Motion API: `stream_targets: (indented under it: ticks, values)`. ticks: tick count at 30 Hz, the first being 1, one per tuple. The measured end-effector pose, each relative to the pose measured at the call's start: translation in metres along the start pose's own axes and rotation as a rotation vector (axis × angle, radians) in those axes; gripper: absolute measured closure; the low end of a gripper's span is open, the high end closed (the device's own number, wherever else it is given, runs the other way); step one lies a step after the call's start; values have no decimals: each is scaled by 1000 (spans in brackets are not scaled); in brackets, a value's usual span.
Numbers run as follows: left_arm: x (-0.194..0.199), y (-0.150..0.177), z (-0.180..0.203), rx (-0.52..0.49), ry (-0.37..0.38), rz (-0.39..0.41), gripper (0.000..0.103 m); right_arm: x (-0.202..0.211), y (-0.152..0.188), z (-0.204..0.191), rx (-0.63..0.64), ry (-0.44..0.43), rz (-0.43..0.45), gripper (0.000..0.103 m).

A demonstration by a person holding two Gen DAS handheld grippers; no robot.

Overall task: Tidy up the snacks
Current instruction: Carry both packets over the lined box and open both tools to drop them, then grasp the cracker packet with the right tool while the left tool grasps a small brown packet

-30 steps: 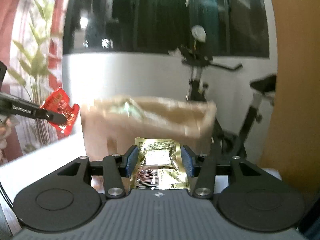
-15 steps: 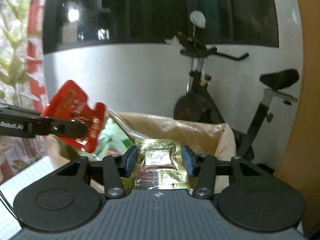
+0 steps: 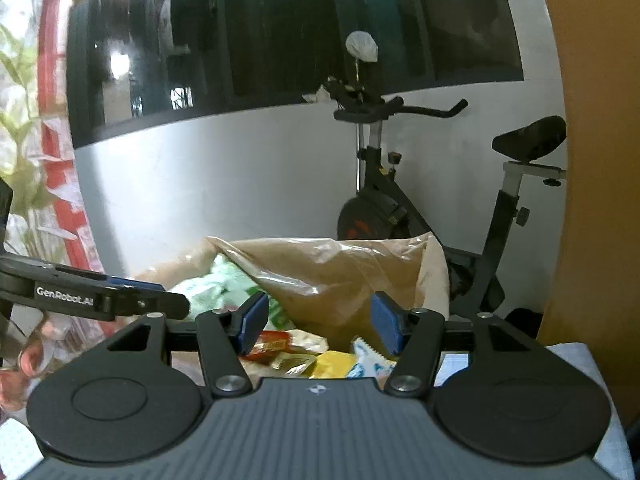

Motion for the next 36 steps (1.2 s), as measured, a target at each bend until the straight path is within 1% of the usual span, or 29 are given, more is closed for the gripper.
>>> stream_targets:
  ticks: [3,5,6,8,11,13,16,20,23,27,28,29,31,34,36]
  values:
    - [29,15,-7,-11,-5,11,49,17,8,-10,13,-19,12,43]
    - [44,27,-13,-15,-25,9,49,26,15,-15,7,-44,8,38]
    - [51,31,-17,-14,-29,8,49,31,19,-17,2,-57,9,38]
    - [63,41,-25,-4,-35,5,49,35,25,-22,2,-71,11,38]
    - [76,55,-35,6,-64,0,49,42,35,-30,10,-87,8,38]
    - [81,65,-41,17,-81,-7,50,46,44,-35,24,-90,-2,38]
    - [83,80,-49,35,-82,-25,50,47,60,-40,35,-87,-31,38]
    - [81,98,-56,35,-93,-61,51,47,84,-37,-12,-86,-81,38]
    - [74,108,-61,40,-92,-92,53,41,105,-34,-36,-72,-143,38]
    - [62,123,-60,25,-111,-129,55,29,128,-33,-47,-47,-220,38]
    - [60,126,-59,16,-118,-135,56,24,133,-33,-48,-43,-252,34]
    - [56,129,-59,9,-124,-142,56,19,138,-34,-43,-41,-291,27]
    - [53,138,-59,13,-120,-151,56,10,148,-38,-21,-37,-350,19]
    - [45,147,-64,29,-116,-170,57,-5,161,-43,8,-22,-414,15]
    - [42,150,-68,35,-120,-176,58,-18,166,-46,23,-23,-462,14]
Point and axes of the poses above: each gripper's, at about its wrist camera, not at the fingertips, and x roughly against the way its jaws point, z to its right, y to its underside, the point moved 1 cm from there along -x, roughly the way its jaws point, and after that the axes turned 1 degree about -x, right-handed, at the moved point
